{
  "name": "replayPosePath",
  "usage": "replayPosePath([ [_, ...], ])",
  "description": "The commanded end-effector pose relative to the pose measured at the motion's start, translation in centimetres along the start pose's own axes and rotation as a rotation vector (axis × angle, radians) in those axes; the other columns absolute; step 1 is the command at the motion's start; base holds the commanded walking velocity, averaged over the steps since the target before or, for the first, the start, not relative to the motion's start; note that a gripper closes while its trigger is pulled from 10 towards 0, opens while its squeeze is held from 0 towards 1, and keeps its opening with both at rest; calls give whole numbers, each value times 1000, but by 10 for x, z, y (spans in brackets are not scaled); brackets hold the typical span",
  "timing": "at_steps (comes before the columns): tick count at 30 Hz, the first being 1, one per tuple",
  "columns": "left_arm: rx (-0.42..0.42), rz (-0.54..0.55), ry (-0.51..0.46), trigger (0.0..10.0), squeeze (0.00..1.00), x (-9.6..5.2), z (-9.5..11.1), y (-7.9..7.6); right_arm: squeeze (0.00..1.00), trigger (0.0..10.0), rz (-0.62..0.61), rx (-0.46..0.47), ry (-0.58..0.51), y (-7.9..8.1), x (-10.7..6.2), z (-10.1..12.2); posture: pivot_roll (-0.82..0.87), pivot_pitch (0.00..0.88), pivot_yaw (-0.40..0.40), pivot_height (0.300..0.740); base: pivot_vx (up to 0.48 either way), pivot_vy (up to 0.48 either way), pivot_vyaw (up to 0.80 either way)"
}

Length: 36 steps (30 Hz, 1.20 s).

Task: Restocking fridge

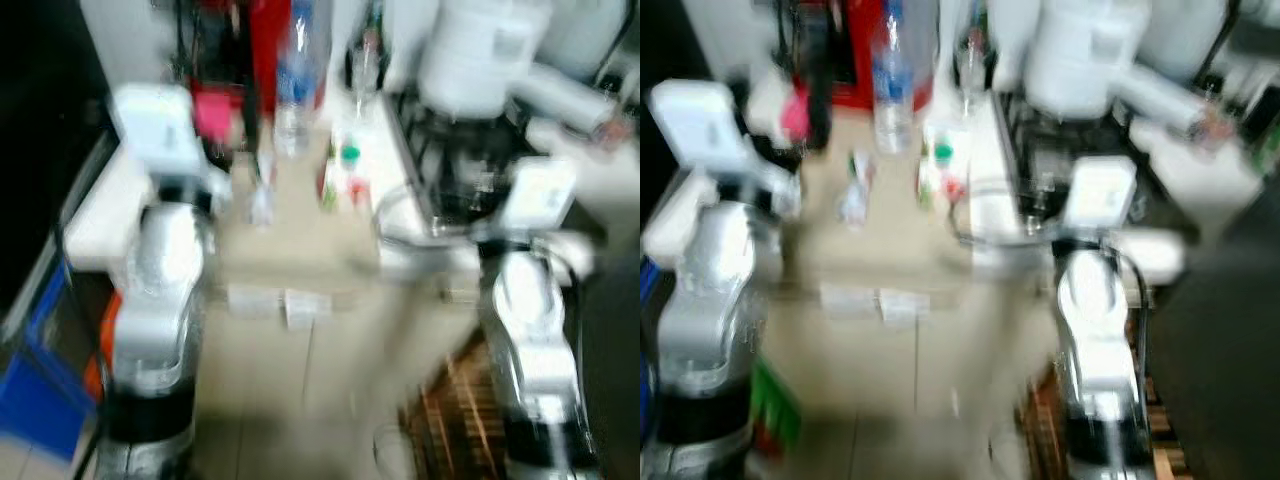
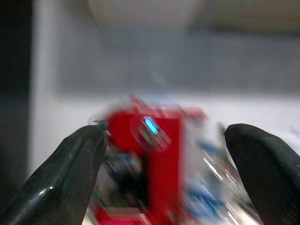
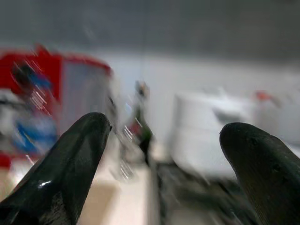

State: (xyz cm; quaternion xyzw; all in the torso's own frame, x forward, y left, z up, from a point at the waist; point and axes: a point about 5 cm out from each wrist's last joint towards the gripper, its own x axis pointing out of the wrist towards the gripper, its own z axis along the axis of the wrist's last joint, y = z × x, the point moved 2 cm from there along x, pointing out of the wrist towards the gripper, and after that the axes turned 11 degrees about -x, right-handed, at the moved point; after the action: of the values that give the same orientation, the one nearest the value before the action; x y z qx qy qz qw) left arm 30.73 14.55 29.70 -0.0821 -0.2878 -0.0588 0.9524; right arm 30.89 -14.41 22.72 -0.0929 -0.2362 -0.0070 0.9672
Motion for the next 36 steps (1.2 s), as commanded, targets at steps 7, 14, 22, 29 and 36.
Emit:
replayPosePath([
  [7, -35, 41, 31, 10000, 0, 10, -1, 12, 39, 10000, 13, 13, -75, 6, 5, 23, -46, 0, -40, 740, 69, 0, 0],
  [14, -31, -7, 46, 10000, 0, 9, -1, 10, 43, 10000, 21, 23, -44, 9, 3, 17, -33, 0, -41, 740, 0, 136, 0],
  [22, -26, -14, 118, 10000, 0, 8, -14, 8, 43, 10000, 26, 32, -19, 11, 3, 12, -29, 0, -42, 740, 0, 417, 0],
  [29, -28, 6, 229, 10000, 0, 7, -33, 11, 43, 10000, 31, 28, 2, 12, 1, 8, -35, 0, -40, 740, 0, 0, 0],
  [36, -118, 4, 371, 10000, 0, 6, -60, 4, 43, 10000, 29, 26, 9, 11, 0, 8, -40, 0, -37, 740, 0, 0, 0],
])
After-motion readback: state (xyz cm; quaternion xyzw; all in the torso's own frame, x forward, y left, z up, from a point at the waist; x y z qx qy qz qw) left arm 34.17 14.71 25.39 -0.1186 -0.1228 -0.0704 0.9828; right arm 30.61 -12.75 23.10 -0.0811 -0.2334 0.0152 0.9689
